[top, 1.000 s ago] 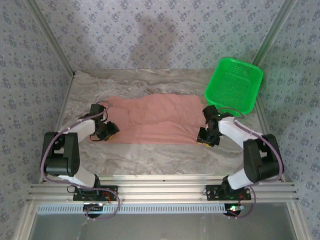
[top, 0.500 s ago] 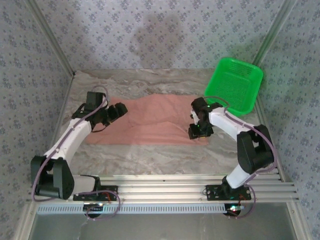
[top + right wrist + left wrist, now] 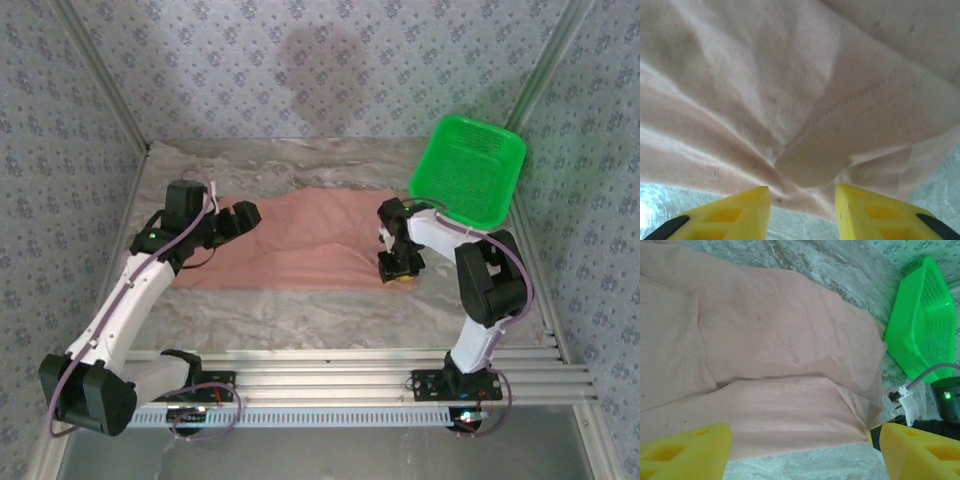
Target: Fold and stack the t-shirts
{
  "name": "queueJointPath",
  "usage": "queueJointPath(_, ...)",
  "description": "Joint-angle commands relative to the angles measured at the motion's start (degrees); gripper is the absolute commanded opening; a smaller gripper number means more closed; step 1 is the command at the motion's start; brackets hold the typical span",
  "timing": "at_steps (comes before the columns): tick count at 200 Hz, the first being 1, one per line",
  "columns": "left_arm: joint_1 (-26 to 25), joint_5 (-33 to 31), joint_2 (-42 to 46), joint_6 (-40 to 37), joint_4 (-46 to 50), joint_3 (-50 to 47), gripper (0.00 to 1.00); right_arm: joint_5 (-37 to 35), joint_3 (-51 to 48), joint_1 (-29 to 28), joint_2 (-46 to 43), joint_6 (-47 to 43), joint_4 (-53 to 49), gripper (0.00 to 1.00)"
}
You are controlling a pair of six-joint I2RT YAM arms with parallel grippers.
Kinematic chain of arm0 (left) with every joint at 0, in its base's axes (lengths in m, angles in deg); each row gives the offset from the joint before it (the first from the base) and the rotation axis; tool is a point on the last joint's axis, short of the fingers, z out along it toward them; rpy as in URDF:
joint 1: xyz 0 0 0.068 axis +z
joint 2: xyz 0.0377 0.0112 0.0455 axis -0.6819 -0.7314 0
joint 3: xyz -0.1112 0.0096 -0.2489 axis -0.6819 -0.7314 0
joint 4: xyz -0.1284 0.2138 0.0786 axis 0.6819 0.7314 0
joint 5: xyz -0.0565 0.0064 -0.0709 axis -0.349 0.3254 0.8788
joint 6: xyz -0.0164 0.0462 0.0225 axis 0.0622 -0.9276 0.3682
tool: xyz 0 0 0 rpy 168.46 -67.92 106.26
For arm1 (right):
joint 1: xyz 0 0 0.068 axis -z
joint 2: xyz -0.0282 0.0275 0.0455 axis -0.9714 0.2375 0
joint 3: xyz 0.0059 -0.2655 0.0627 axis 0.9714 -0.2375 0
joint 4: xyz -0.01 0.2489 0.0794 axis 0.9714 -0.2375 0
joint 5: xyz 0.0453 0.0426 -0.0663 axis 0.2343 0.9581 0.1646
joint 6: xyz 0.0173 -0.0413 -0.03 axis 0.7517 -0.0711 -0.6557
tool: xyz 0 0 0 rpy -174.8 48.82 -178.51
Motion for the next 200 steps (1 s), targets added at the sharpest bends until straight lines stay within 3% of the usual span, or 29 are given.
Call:
queueJointPath(1, -0.4, -1.5, 1.5, -0.6, 3.0, 0.8, 0.78, -2.0, 2.5, 0.4, 2.0, 1.1, 0.2, 0.39)
queueJointPath(77, -0.3, -2.4, 2.0, -1.0, 3.4, -0.9, 0.78, -1.0, 3.2, 1.0, 3.9, 1.2, 0.1, 0.24)
queueJointPath(117, -0.3, -2.8, 2.0, -1.1, 3.3, -1.6, 0.77, -1.7, 5.4, 1.2, 2.8, 2.1, -0.8, 0.04)
queueJointPath(200, -0.3, -2.7, 2.8, -1.7, 3.2, -5.6, 0.77, -5.2, 14.0, 3.5, 4.5, 0.6, -4.8, 0.0)
